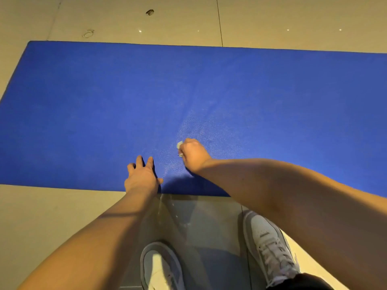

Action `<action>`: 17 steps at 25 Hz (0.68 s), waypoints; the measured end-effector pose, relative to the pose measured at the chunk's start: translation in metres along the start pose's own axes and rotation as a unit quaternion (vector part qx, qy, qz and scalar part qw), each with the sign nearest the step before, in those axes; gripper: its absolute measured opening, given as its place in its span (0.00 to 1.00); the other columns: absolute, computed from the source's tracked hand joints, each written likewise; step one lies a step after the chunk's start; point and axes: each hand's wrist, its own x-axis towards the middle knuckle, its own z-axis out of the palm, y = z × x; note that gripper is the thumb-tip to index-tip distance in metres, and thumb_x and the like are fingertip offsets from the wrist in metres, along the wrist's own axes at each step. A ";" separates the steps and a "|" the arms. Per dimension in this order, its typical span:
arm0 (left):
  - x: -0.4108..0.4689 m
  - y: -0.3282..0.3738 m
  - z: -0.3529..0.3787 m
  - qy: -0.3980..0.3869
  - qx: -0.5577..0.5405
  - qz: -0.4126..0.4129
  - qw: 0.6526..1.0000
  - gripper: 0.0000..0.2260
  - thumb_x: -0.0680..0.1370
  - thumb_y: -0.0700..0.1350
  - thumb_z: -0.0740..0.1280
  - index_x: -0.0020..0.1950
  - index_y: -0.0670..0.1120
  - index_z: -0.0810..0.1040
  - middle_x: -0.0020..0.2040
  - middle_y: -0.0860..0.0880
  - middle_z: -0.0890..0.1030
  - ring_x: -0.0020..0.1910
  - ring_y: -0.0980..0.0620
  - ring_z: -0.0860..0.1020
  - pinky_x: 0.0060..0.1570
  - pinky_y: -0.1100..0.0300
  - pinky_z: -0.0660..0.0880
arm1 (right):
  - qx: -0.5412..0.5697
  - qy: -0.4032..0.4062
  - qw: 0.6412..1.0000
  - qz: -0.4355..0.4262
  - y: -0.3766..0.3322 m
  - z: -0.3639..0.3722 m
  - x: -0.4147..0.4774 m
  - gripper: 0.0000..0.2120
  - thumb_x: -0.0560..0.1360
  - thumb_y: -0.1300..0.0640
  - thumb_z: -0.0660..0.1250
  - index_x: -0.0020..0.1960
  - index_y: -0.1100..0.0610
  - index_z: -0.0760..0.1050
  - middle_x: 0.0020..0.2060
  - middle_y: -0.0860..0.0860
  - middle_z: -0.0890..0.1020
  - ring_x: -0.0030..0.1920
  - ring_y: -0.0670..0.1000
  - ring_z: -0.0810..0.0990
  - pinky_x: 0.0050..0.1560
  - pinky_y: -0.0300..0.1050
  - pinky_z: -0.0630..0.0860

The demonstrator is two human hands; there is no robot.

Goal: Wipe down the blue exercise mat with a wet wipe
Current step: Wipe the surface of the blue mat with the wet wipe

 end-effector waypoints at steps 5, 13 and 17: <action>-0.002 0.001 0.003 0.008 -0.019 -0.007 1.000 0.35 0.80 0.55 0.68 0.82 0.56 0.52 0.80 0.52 0.52 0.76 0.44 0.54 0.45 0.52 0.74 | 0.007 0.043 0.996 0.084 0.080 -0.026 -0.056 0.08 0.74 0.68 0.62 0.42 0.61 0.78 0.45 0.58 0.78 0.49 0.59 0.76 0.46 0.43 0.69; -0.007 -0.001 0.004 0.010 0.013 0.005 1.000 0.33 0.81 0.56 0.66 0.81 0.56 0.52 0.80 0.52 0.51 0.76 0.45 0.53 0.42 0.53 0.71 | 0.062 -0.053 0.997 0.007 -0.031 0.009 -0.030 0.15 0.74 0.68 0.61 0.31 0.55 0.68 0.37 0.56 0.72 0.39 0.59 0.70 0.37 0.45 0.65; -0.011 -0.008 0.004 0.008 0.009 0.010 1.000 0.32 0.82 0.55 0.66 0.81 0.56 0.53 0.80 0.52 0.51 0.77 0.46 0.53 0.45 0.53 0.70 | 0.052 -0.049 0.997 -0.024 -0.054 0.025 -0.026 0.07 0.75 0.70 0.61 0.42 0.60 0.74 0.46 0.56 0.71 0.46 0.58 0.71 0.42 0.46 0.68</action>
